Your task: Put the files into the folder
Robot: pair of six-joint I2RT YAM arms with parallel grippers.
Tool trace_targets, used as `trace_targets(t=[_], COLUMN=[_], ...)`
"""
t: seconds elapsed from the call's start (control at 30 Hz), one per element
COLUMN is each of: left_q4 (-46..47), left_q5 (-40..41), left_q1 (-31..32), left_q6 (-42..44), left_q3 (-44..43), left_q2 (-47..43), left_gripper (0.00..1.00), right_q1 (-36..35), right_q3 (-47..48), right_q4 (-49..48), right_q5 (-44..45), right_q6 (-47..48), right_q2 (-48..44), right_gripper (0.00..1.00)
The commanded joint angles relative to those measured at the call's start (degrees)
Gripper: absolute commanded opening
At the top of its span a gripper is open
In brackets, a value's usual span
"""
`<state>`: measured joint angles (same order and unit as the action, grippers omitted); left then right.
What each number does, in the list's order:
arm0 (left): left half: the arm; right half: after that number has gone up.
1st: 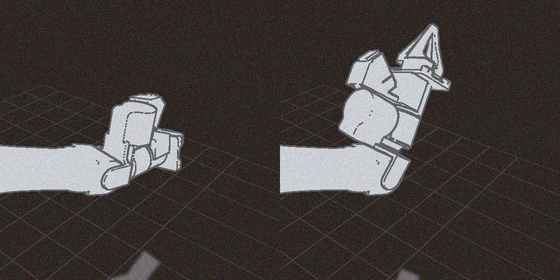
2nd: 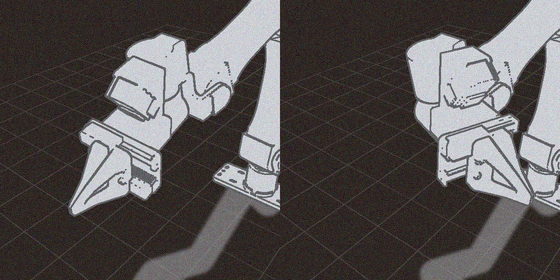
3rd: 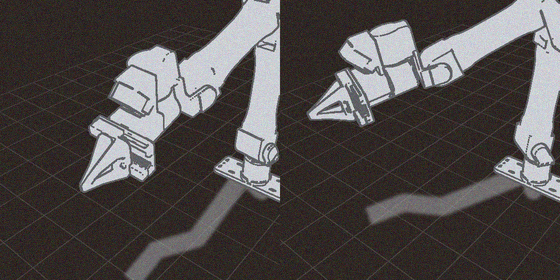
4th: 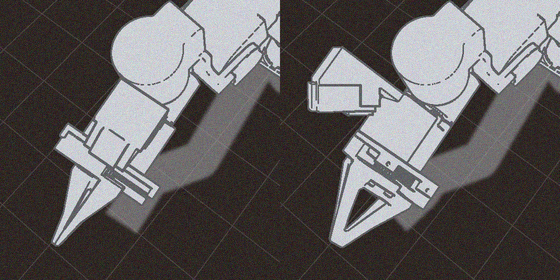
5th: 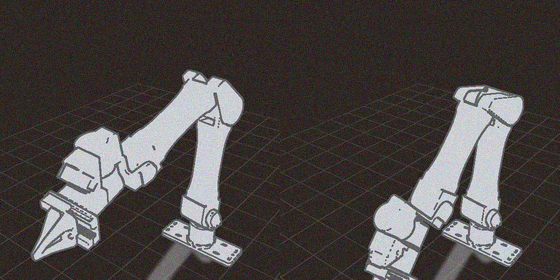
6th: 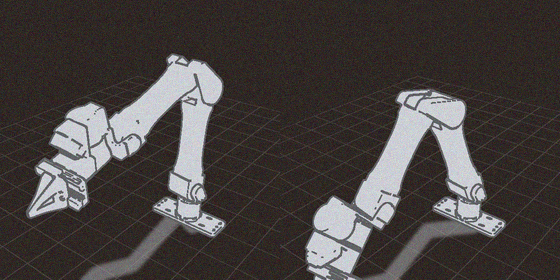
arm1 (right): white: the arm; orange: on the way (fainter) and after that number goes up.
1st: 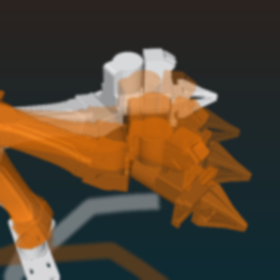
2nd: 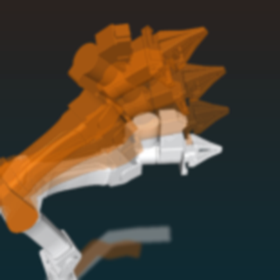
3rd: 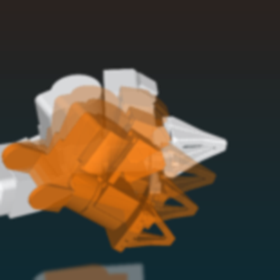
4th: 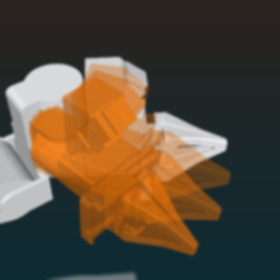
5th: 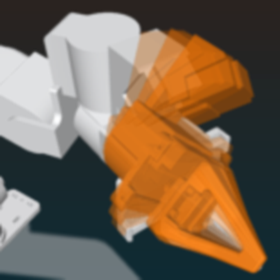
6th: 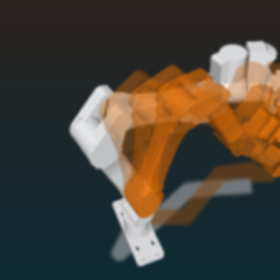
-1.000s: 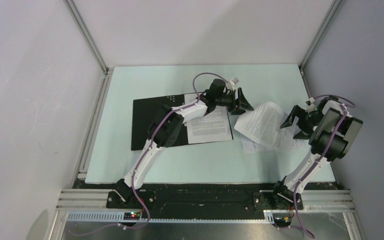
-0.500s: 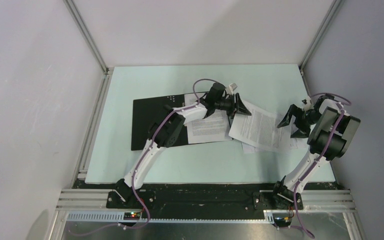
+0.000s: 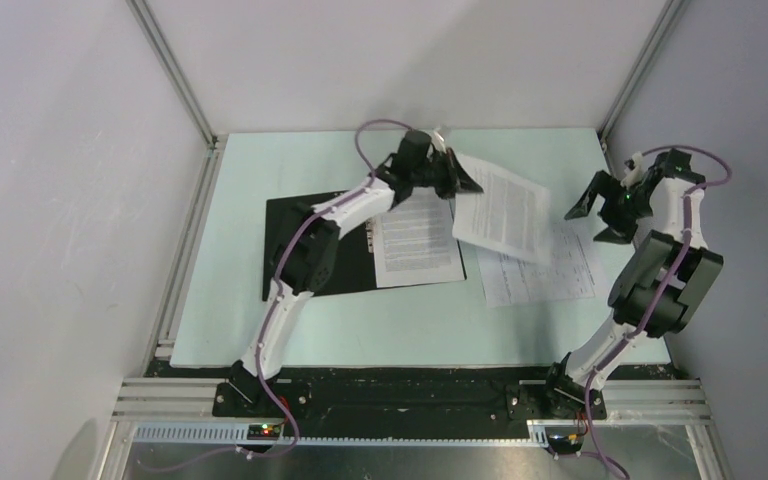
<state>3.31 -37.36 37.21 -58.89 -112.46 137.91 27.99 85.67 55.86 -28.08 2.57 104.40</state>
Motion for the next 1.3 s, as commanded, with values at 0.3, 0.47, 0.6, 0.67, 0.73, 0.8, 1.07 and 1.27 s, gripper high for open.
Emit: trace_targets(t=[0.3, 0.47, 0.6, 0.67, 0.73, 0.8, 1.07, 1.27], left_q4=[-33.1, -43.1, -45.2, -45.4, -45.4, -45.4, -45.4, -45.4], left_q5=[45.1, 52.7, 52.1, 51.6, 51.2, 50.1, 47.5, 45.0], left_q1=[-4.8, -3.5, -3.3, -3.6, -3.6, -3.8, -3.8, -3.2], left_q6=[-7.0, -25.0, -31.9, -32.7, -32.6, -32.7, -34.9, -35.6], left_q3=[-8.5, -4.5, -2.7, -2.2, -2.2, -1.9, -2.0, -2.2], left_q2=[-13.3, -15.0, -15.7, -16.0, -16.1, -16.3, -16.8, -16.8], left_gripper=[0.0, 0.0, 0.0, 0.0, 0.0, 0.0, 0.0, 0.0], right_q1=[-15.4, -18.9, -22.5, -24.0, -25.0, -25.3, -26.1, -27.7], right_q3=[-2.1, -1.5, -2.1, -3.1, -3.6, -3.9, -6.2, -4.7], right_q4=[-9.9, -18.2, -25.8, -30.6, -31.9, -32.4, -43.9, -44.7], right_q5=[-13.6, -21.3, -26.5, -27.8, -27.9, -27.6, -28.2, -27.8], right_q6=[-33.7, -48.1, -57.1, -60.9, -62.8, -63.5, -68.7, -70.4], right_q2=[-1.8, 5.4, 13.1, 14.5, 14.8, 14.9, 20.1, 21.8], right_gripper=[0.99, 0.99, 0.99, 0.99, 0.99, 0.99, 0.94, 0.94])
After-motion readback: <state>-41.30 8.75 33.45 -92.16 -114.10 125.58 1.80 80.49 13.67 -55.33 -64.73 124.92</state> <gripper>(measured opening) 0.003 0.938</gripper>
